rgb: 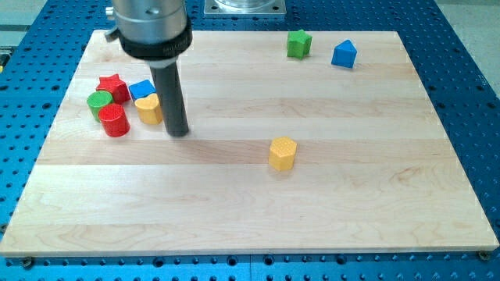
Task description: Place the hexagon and the green star into the triangle
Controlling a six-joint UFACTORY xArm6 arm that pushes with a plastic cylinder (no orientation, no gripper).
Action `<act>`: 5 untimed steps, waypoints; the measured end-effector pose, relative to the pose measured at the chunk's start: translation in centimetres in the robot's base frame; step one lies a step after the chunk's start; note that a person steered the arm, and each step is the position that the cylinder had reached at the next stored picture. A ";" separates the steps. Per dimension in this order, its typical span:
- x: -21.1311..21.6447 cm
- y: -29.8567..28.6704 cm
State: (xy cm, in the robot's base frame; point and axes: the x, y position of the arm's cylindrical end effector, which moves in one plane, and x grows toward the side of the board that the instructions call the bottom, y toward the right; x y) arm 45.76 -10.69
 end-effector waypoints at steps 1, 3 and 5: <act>5.0 0.5; 5.4 9.3; 3.2 16.6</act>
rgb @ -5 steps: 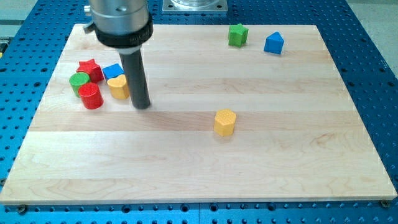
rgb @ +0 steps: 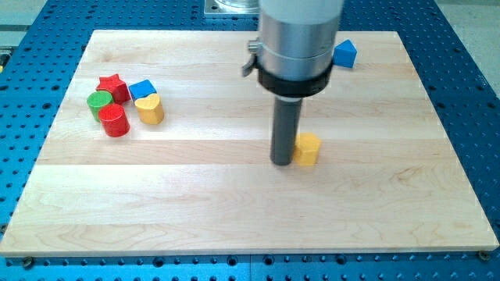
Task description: Place the hexagon and the green star into the triangle
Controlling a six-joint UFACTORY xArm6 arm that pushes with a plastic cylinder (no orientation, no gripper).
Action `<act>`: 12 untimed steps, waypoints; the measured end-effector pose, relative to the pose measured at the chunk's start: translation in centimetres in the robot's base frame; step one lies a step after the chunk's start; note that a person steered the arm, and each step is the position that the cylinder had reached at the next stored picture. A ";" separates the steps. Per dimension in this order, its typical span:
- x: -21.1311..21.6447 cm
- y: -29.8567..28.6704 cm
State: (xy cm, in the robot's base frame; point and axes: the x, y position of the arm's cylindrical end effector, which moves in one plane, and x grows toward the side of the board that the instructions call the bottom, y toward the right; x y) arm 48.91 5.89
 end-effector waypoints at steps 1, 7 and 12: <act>0.3 -1.2; -6.2 12.3; -11.7 16.9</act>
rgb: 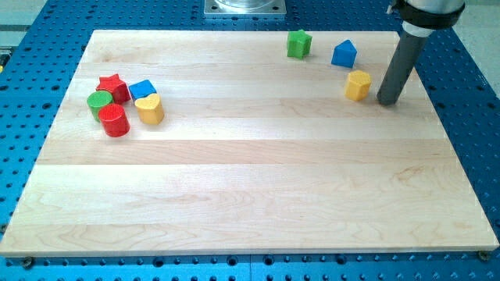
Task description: Place the hexagon and the green star into the triangle
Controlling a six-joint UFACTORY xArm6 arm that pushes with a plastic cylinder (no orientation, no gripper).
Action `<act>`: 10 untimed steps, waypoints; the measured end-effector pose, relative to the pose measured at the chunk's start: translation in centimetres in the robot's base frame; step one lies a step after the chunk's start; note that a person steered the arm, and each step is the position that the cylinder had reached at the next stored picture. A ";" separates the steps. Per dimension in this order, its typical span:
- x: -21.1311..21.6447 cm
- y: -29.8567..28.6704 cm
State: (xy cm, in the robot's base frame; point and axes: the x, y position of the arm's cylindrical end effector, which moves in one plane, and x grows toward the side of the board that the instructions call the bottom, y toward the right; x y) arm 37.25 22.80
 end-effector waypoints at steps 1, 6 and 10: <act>0.4 -1.3; 0.7 -3.7; -4.4 -5.4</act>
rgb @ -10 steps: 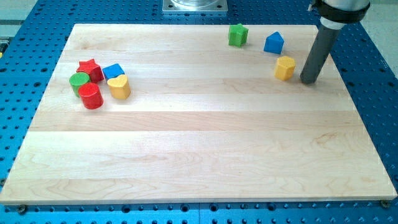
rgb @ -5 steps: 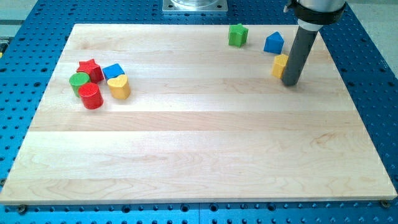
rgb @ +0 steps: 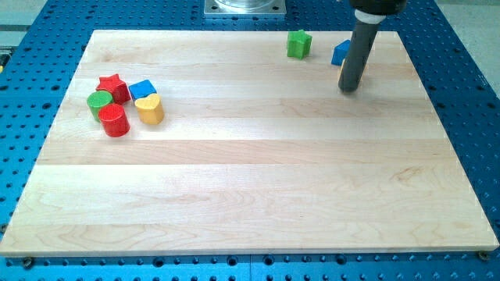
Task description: Place the hexagon and the green star into the triangle
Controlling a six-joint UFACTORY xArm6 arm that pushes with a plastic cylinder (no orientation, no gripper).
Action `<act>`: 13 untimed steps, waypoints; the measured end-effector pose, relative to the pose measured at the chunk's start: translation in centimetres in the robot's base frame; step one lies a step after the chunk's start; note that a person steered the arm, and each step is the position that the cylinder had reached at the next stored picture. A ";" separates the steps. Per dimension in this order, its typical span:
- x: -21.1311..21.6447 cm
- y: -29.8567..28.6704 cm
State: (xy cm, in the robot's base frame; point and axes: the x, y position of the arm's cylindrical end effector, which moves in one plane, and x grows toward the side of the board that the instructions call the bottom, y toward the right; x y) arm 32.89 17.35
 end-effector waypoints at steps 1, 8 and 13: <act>-1.9 1.1; -3.7 -8.7; -12.5 -15.9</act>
State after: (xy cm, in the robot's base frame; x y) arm 20.41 1.42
